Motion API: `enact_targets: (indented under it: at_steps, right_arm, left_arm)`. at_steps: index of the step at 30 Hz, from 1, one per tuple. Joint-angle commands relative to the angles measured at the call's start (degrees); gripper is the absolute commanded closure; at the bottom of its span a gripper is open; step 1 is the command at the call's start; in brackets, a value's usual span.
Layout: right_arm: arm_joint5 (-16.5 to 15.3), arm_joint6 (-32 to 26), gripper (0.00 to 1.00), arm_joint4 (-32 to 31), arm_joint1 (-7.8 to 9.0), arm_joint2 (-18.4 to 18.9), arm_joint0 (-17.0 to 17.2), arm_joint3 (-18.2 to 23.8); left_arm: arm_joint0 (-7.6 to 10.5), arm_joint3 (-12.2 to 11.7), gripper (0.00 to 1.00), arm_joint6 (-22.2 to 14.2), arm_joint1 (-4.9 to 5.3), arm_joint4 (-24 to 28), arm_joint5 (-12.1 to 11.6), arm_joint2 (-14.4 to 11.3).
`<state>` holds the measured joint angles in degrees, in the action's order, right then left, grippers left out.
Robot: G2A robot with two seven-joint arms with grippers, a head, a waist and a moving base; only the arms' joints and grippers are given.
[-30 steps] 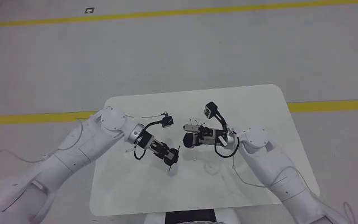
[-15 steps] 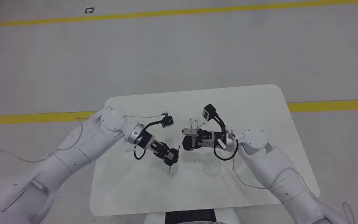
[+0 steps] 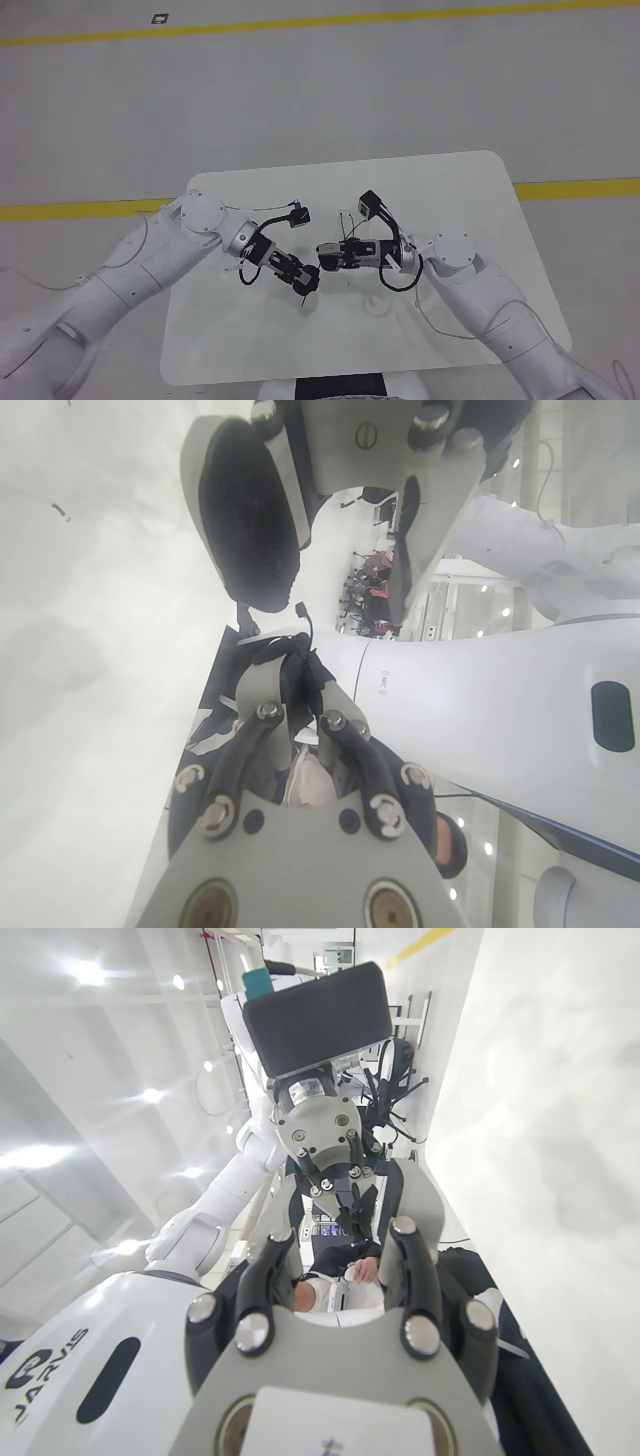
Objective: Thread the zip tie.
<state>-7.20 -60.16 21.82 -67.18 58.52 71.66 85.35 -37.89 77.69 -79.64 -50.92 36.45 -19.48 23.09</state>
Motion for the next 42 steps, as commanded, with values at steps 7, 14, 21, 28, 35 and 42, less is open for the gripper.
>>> enact_targets:
  at_steps: [7, 14, 21, 28, 35, 42]
  right_arm:
    - [-0.9, -0.4, 0.67, -1.1, 0.25, -0.1, 0.2, 0.4]
    - [-1.5, -0.8, 0.78, -1.4, 0.53, 0.1, 0.5, 0.5]
    - [-1.3, -0.5, 0.76, -1.7, 0.68, 0.0, 0.5, 0.5]
    - [-1.5, -0.5, 0.91, -1.9, 0.78, -0.3, 0.4, 0.6]
    - [-1.5, -0.5, 0.98, -1.9, 0.90, -0.5, 0.3, 0.6]
    - [-1.5, -0.7, 0.67, -1.7, 1.00, -0.6, 0.1, 0.6]
  left_arm:
    - [0.00, 0.0, 1.00, 0.0, 0.00, 0.0, 0.0, 0.0]
    - [0.00, 0.0, 1.00, 0.0, 0.00, 0.0, 0.0, 0.0]
    - [0.00, 0.0, 1.00, 0.0, 0.00, 0.0, 0.0, 0.0]
    - [0.00, 0.0, 1.00, 0.0, 0.00, 0.0, 0.0, 0.0]
    - [0.00, 0.0, 1.00, 0.0, 0.00, 0.0, 0.0, 0.0]
    - [0.00, 0.0, 1.00, 0.0, 0.00, 0.0, 0.0, 0.0]
